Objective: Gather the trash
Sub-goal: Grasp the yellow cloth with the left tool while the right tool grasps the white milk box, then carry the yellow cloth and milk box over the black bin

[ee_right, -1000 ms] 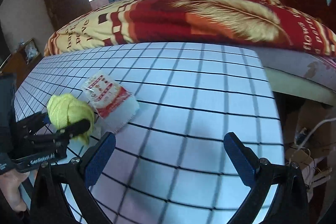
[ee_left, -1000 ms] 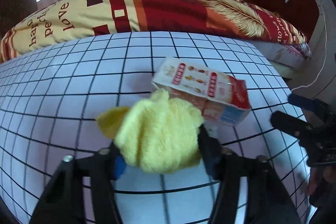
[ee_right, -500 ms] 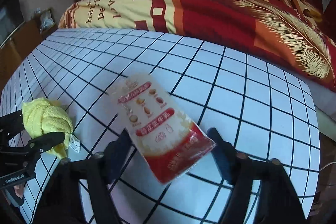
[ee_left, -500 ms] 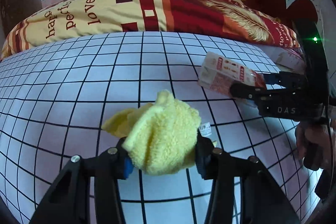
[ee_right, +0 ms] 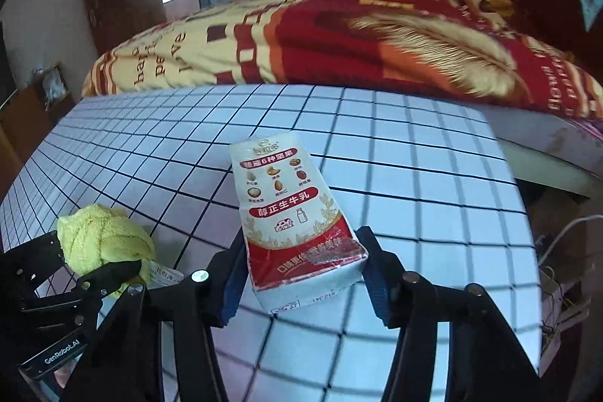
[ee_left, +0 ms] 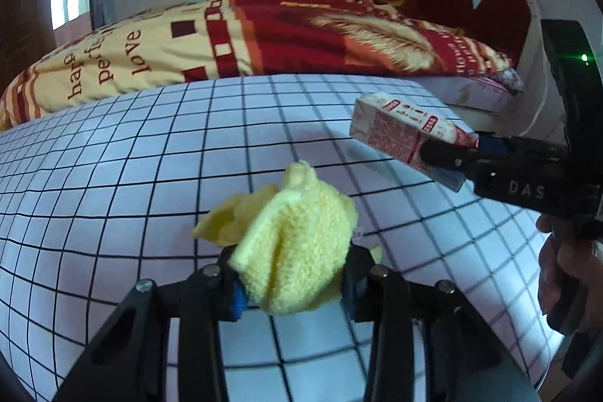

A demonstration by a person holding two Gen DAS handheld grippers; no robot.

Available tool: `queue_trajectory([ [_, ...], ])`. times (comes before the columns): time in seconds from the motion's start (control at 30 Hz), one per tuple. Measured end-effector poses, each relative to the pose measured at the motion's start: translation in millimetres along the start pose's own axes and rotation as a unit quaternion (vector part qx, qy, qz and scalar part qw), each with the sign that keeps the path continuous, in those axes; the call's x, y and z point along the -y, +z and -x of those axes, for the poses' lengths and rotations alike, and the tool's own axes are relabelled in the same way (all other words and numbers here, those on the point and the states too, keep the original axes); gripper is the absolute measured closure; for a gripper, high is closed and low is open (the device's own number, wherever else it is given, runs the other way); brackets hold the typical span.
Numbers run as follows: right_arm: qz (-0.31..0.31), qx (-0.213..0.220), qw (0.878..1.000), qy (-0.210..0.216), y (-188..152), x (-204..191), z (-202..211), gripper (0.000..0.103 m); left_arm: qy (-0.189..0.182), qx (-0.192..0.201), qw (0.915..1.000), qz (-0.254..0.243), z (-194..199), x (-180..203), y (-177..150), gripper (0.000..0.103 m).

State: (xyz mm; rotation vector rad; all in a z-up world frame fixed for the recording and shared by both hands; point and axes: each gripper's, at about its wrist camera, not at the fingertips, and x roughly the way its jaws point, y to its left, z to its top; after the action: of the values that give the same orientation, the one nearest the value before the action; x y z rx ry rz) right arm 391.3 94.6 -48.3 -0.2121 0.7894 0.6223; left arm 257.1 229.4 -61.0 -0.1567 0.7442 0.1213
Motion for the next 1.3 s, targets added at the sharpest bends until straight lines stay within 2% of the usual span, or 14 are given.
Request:
queue_trajectory([
  [0.4,-0.006,0.045,0.998,-0.038,-53,25,107,0.050,-0.029,0.025,0.9986,-0.038,52,49,-28,0.064],
  [0.6,0.013,0.051,0.997,-0.050,-74,18,131,0.050,-0.040,0.024,0.9978,-0.046,67,66,-39,0.064],
  [1.03,0.001,0.083,0.994,-0.074,-118,23,211,0.050,-0.065,0.051,0.9934,-0.079,111,110,-54,0.064],
  [1.3,-0.020,0.097,0.989,-0.109,-156,44,260,0.050,-0.095,0.057,0.9879,-0.109,130,154,-70,0.064],
])
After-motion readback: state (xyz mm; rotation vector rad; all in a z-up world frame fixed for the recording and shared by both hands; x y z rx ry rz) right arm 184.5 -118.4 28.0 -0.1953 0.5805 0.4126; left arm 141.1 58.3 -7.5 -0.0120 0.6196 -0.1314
